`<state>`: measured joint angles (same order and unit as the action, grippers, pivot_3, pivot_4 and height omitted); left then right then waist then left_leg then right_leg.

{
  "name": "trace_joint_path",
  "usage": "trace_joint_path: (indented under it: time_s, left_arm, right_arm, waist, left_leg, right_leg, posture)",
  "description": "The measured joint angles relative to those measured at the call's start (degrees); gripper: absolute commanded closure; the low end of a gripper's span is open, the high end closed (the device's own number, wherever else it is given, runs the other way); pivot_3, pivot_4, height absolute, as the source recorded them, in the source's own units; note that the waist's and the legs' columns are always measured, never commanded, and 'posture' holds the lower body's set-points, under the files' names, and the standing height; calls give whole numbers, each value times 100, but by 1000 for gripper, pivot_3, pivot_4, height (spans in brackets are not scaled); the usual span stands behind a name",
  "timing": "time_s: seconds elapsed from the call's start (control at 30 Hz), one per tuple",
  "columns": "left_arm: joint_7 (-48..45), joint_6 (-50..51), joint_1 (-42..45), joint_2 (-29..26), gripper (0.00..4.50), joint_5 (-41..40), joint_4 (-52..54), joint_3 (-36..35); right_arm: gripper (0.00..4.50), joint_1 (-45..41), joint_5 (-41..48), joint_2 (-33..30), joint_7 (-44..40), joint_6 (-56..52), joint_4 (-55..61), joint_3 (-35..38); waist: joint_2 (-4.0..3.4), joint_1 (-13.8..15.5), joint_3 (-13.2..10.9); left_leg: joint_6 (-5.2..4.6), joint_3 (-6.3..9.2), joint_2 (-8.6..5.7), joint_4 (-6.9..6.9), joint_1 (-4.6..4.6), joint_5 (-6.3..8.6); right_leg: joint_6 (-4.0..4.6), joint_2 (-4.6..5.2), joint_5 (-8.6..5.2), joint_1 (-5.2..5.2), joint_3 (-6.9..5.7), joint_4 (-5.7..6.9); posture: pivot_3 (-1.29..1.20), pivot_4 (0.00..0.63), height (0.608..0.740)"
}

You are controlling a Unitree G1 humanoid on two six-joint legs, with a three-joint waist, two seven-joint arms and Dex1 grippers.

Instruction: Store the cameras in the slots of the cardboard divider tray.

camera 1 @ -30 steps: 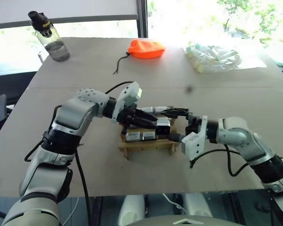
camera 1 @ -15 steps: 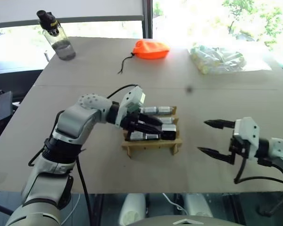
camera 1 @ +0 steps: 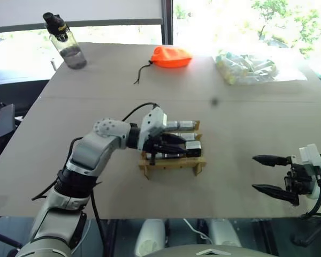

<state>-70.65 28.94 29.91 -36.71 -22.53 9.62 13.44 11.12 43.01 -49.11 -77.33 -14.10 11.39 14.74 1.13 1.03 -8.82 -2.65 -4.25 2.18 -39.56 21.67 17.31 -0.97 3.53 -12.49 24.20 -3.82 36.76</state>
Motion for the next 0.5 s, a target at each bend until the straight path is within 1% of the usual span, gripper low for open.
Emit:
trace_joint_path:
  time_s: [0.13,0.5]
  left_arm:
    - [80,-193,-110,36,3885,144,0,64]
    - [61,-607,-133,-25,3885,500,-135,88]
  right_arm:
    - [40,-103,-94,19,-333,239,-239,8]
    - [40,-118,-113,229,-464,439,-268,100]
  waist:
    - [0,-2,0]
    - [0,-5,0]
  left_leg:
    - [12,1,1,0,2,-7]
    - [14,0,2,0,0,-8]
  right_leg:
    - [0,0,0,1,-2,-1]
    - [0,1,0,0,-3,2]
  posture:
    - [0,150,740]
    - [0,150,740]
